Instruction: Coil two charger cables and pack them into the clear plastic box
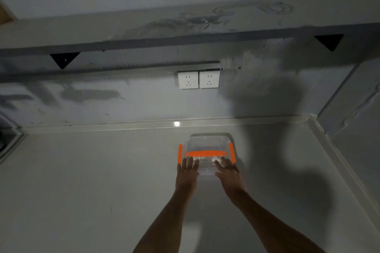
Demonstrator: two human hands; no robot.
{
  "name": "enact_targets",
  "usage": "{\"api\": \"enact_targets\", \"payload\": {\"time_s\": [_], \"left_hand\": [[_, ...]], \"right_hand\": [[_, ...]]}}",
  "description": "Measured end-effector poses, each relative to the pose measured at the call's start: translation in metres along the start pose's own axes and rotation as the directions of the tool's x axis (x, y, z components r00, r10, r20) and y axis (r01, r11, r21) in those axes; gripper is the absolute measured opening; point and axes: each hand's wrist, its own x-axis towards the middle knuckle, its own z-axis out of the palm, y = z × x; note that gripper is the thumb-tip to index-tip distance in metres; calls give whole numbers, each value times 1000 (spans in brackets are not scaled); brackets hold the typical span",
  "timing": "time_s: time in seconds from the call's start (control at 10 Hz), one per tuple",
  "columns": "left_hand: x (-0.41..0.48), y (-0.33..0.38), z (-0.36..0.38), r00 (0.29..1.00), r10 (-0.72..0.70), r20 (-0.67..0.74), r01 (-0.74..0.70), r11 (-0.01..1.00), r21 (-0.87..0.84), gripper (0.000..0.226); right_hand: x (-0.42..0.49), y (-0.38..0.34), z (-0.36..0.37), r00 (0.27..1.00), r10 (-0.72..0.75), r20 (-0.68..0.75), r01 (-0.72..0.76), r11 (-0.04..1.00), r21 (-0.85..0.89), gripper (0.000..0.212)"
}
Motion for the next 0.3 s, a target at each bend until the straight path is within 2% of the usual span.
{"api": "enact_targets", "payload": {"time_s": [0.1,0.2,0.3], "left_hand": [[-2,6,-19,996,2,85,-3,1000,17,68],[8,2,-46,982,93,166,-102,993,52,55],[16,-8,-62,975,71,211,-77,997,20,49]], "right_hand": [[-1,-3,-12,999,-38,19,37,999,31,51],[2,-8,-39,993,-20,118,13,998,59,51],[5,-6,-58,982,-72,175,47,989,140,57]]}}
